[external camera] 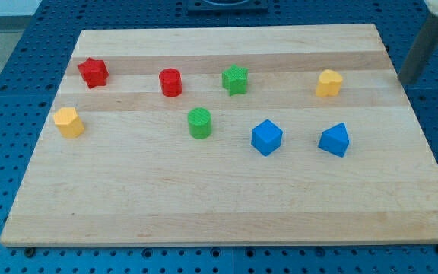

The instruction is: Push the blue triangle towards the blue cube

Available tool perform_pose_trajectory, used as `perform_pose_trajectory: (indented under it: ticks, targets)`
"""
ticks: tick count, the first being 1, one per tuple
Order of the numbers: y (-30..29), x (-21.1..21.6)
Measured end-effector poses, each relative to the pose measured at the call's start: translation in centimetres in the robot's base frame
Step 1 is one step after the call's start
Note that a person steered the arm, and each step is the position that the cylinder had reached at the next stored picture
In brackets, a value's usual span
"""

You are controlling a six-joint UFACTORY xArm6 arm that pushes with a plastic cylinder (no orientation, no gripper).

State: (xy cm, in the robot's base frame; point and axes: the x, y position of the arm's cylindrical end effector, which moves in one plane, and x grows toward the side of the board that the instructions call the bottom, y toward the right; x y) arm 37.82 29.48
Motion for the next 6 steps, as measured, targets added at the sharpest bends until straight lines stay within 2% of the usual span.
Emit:
perform_pose_trajectory:
  ticks: [2,3,4,5,6]
  targets:
    - [-0.9,4.1]
    - [-2.5,9.3]
    - [-7.3,11.9]
    - [-13.0,11.9]
    - [-14.7,8.6]
